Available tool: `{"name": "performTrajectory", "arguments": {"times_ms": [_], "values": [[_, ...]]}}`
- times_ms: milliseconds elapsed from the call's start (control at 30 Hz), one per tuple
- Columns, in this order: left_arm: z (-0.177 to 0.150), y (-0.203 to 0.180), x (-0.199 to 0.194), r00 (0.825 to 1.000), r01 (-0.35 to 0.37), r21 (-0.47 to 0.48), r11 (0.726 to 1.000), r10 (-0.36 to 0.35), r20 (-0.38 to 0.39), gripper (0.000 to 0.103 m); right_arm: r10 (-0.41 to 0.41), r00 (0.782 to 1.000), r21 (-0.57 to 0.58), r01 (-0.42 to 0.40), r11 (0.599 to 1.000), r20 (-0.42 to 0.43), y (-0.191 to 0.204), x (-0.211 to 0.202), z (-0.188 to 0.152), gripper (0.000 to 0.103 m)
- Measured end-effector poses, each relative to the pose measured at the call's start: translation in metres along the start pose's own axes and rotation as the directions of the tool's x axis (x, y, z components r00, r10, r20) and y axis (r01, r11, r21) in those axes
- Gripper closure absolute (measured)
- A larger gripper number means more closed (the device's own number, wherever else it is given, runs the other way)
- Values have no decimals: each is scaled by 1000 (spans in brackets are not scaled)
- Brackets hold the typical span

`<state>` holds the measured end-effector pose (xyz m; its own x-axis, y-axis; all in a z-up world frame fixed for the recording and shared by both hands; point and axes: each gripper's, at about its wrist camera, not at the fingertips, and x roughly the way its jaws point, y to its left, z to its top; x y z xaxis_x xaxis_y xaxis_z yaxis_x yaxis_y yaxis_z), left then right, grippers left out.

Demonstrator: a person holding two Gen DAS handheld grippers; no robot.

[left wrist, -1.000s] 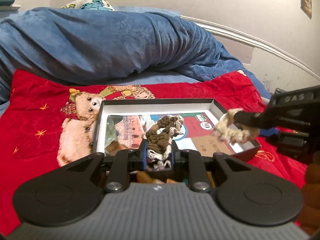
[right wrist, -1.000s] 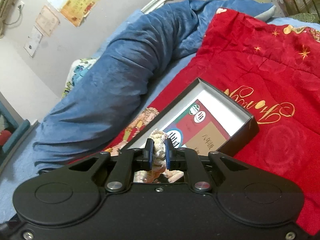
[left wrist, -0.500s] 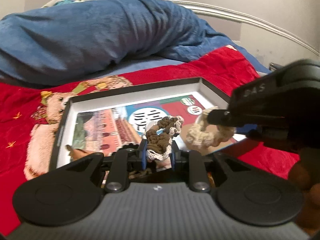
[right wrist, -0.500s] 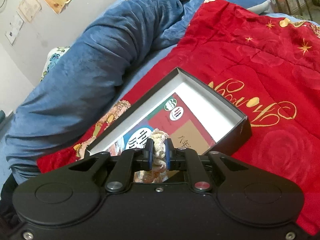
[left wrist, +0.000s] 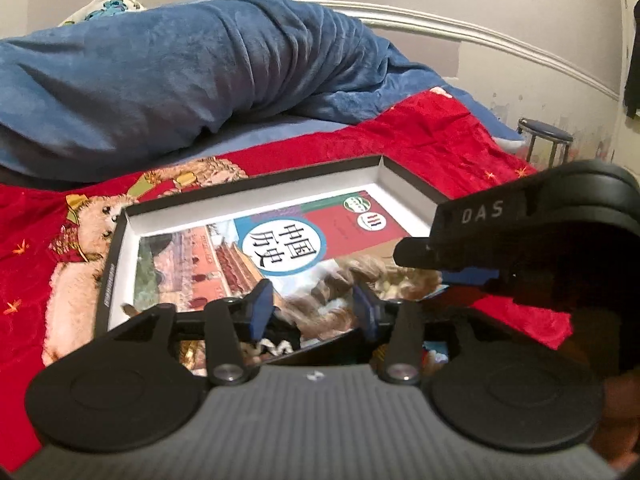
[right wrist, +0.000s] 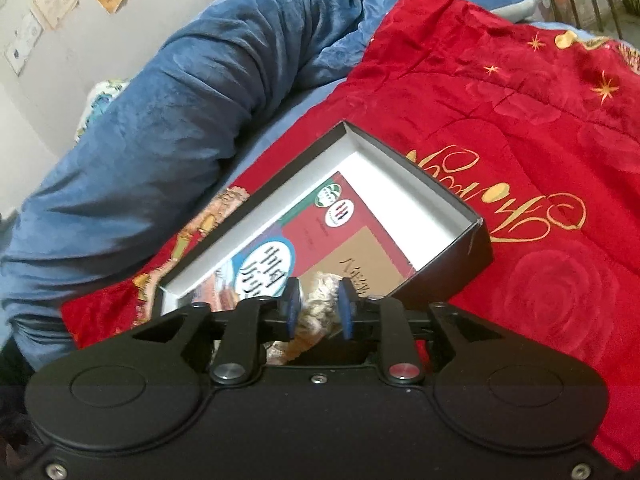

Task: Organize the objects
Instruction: 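Open the right tool inside the box while the left tool releases the brown scrunchie there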

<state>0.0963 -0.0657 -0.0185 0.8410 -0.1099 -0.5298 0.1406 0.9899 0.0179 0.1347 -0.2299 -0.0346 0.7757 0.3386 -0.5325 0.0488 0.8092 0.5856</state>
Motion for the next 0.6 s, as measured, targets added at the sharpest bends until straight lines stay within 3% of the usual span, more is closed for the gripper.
{"name": "performTrajectory", "arguments": {"times_ms": [133, 600], "values": [[9, 12, -24, 999, -34, 22, 999, 33, 31, 33, 27, 999, -9, -27, 1000, 37, 3, -17, 6, 59], [47, 63, -123, 986, -78, -91, 993, 91, 140, 22, 97, 979, 19, -102, 995, 177, 5, -113, 27, 51]]}}
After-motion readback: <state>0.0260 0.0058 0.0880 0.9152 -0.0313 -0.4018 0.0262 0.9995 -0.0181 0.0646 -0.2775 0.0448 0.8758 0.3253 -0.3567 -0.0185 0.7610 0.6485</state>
